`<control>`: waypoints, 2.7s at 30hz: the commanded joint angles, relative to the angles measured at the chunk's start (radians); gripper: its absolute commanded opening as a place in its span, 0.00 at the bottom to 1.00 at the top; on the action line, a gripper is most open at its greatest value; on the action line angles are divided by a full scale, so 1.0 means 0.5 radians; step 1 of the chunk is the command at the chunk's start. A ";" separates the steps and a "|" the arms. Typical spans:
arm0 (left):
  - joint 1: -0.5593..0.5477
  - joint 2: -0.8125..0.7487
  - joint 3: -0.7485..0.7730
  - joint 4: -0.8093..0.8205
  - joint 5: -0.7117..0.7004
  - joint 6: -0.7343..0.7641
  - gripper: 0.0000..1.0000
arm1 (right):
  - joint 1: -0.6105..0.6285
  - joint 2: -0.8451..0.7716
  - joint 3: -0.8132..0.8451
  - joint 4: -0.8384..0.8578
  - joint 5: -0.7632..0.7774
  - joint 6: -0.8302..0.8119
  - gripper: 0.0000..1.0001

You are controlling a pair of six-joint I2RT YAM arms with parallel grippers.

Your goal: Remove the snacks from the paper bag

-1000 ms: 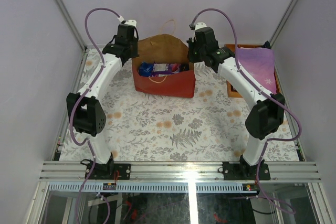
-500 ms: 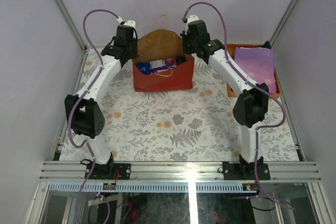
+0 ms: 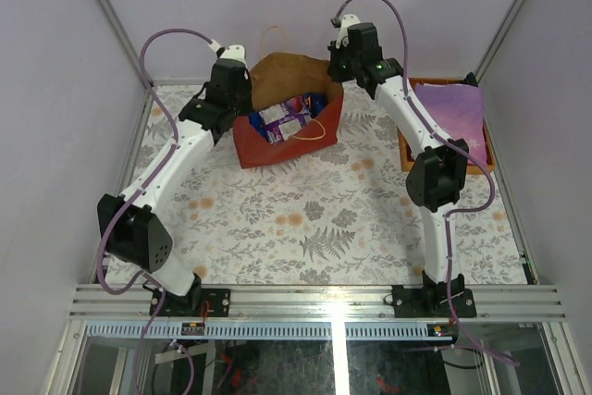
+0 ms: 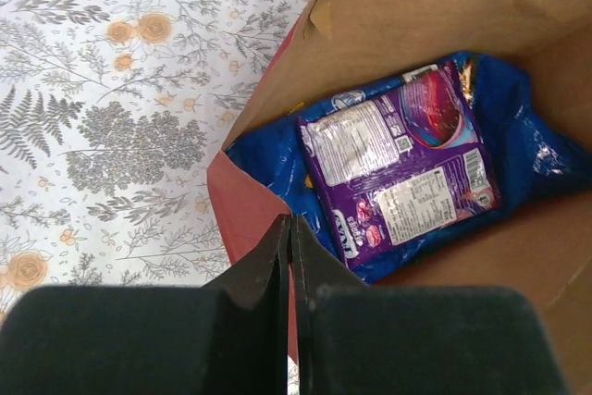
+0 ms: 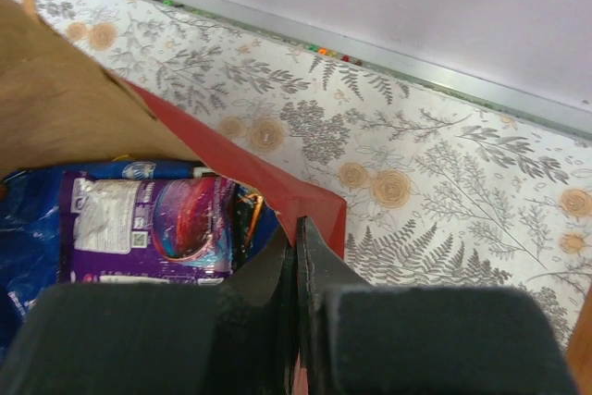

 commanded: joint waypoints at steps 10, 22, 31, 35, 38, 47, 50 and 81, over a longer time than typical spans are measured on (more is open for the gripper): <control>-0.008 -0.085 0.273 0.157 -0.214 0.070 0.00 | 0.010 -0.505 -0.100 0.393 -0.237 0.066 0.00; 0.002 -0.002 0.513 0.137 -0.155 0.327 0.81 | 0.044 -0.537 -0.020 0.342 -0.115 -0.017 0.00; 0.358 0.404 0.903 0.111 0.996 0.537 1.00 | 0.043 -0.404 0.052 0.283 -0.040 -0.113 0.00; 0.414 0.550 1.043 0.127 1.529 0.708 1.00 | 0.042 -0.407 0.013 0.297 -0.068 -0.133 0.00; 0.487 0.701 1.224 0.108 1.794 0.696 1.00 | 0.041 -0.409 -0.020 0.312 -0.084 -0.137 0.00; 0.542 1.160 1.621 0.094 1.917 0.573 0.99 | 0.042 -0.402 -0.051 0.334 -0.139 -0.129 0.00; 0.543 1.230 1.613 0.214 1.930 0.503 0.99 | 0.044 -0.395 -0.049 0.344 -0.151 -0.118 0.00; 0.643 0.927 1.218 1.185 2.308 -0.172 0.00 | 0.044 -0.396 -0.110 0.374 -0.215 -0.064 0.00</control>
